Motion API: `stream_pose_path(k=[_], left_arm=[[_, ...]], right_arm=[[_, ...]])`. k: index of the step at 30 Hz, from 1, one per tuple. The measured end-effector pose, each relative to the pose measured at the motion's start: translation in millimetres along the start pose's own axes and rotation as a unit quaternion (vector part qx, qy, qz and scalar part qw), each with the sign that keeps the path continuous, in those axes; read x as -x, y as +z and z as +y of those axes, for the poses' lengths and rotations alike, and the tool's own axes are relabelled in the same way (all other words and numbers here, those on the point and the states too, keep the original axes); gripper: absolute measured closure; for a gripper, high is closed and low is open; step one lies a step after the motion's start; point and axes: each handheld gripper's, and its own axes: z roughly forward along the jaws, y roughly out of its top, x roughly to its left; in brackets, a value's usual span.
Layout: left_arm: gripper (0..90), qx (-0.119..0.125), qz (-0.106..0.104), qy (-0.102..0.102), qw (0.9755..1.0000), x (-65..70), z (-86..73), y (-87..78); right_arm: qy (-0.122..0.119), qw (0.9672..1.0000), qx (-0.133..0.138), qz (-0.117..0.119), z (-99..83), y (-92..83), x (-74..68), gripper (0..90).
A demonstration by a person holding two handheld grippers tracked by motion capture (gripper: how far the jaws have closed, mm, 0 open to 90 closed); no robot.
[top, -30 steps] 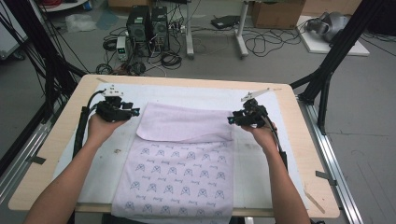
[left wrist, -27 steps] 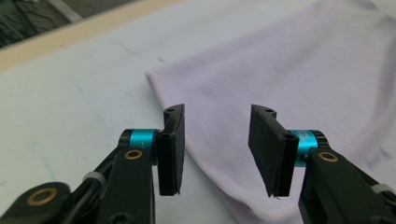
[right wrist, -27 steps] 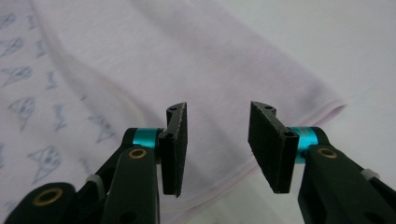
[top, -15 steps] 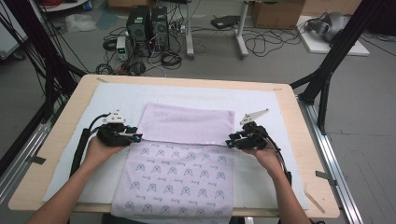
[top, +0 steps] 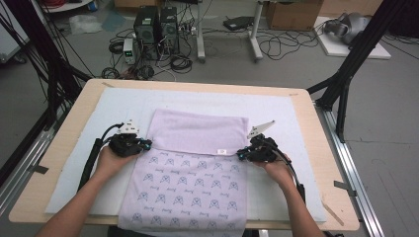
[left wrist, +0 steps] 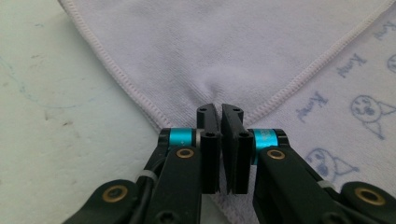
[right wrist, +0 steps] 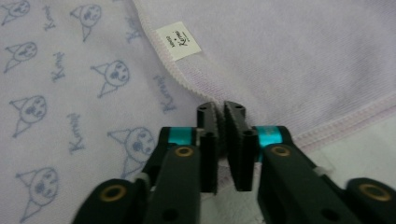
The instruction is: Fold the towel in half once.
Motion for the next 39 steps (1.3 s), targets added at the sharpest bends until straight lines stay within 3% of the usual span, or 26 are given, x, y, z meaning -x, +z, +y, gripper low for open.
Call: stream_pose_path(k=[6, 10, 14, 19, 21, 23, 26, 30, 32, 34, 35, 37, 39], left_arm=[[86.8, 0.035, 0.005, -0.001, 0.9994, 5.9, 7.0, -26.6], [86.7, 0.054, 0.002, 0.012, 0.9985, 22.6, 4.7, -56.7], [86.6, 0.064, -0.003, 0.027, 0.9976, 50.9, -16.5, -87.1], [86.3, 0.052, -0.021, 0.045, 0.9974, 89.7, -50.4, -113.0], [84.5, 0.042, -0.033, 0.042, 0.9977, 96.7, -60.1, -117.0], [73.4, 0.038, -0.032, 0.043, 0.9978, 96.2, -62.4, -118.3], [59.7, 0.043, -0.018, 0.041, 0.9981, 85.8, -54.6, -112.5], [55.5, 0.054, 0.000, 0.035, 0.9979, 63.8, -32.0, -90.6], [53.9, 0.057, 0.005, 0.024, 0.9981, 51.0, -19.5, -75.4], [54.2, 0.047, 0.009, 0.028, 0.9985, 37.2, -7.6, -56.9], [56.2, 0.044, 0.008, 0.020, 0.9988, 28.2, -3.4, -46.3], [56.4, 0.031, 0.005, -0.020, 0.9993, 7.3, 3.9, -28.0], [55.7, 0.027, 0.027, -0.031, 0.9988, -7.6, 10.8, -15.3]], right_arm=[[-0.006, 0.9984, 0.055, 0.004, 5.0, -25.9, -9.8, 86.9], [-0.029, 0.9967, 0.076, 0.009, 5.1, -51.6, -35.4, 86.9], [-0.061, 0.9938, 0.090, 0.025, -8.1, -71.2, -71.2, 86.8], [-0.068, 0.9926, 0.069, 0.072, -35.3, -72.5, -111.9, 86.5], [-0.063, 0.9908, 0.065, 0.101, -43.5, -71.2, -120.7, 78.2], [-0.055, 0.9897, 0.075, 0.109, -47.0, -71.4, -121.9, 69.5], [-0.036, 0.9905, 0.093, 0.094, -42.2, -71.1, -107.0, 59.9], [-0.008, 0.9958, 0.083, 0.039, -25.3, -59.1, -70.4, 50.5], [0.012, 0.9962, 0.086, 0.012, -17.5, -51.5, -48.9, 47.2], [0.032, 0.9965, 0.077, -0.009, -9.5, -43.9, -26.9, 44.1], [0.040, 0.9963, 0.074, -0.019, -6.0, -39.9, -16.9, 43.2], [0.053, 0.9961, 0.064, -0.029, 0.6, -31.8, 1.2, 40.3], [0.061, 0.9953, 0.058, -0.048, 4.0, -24.7, 17.4, 38.5]])
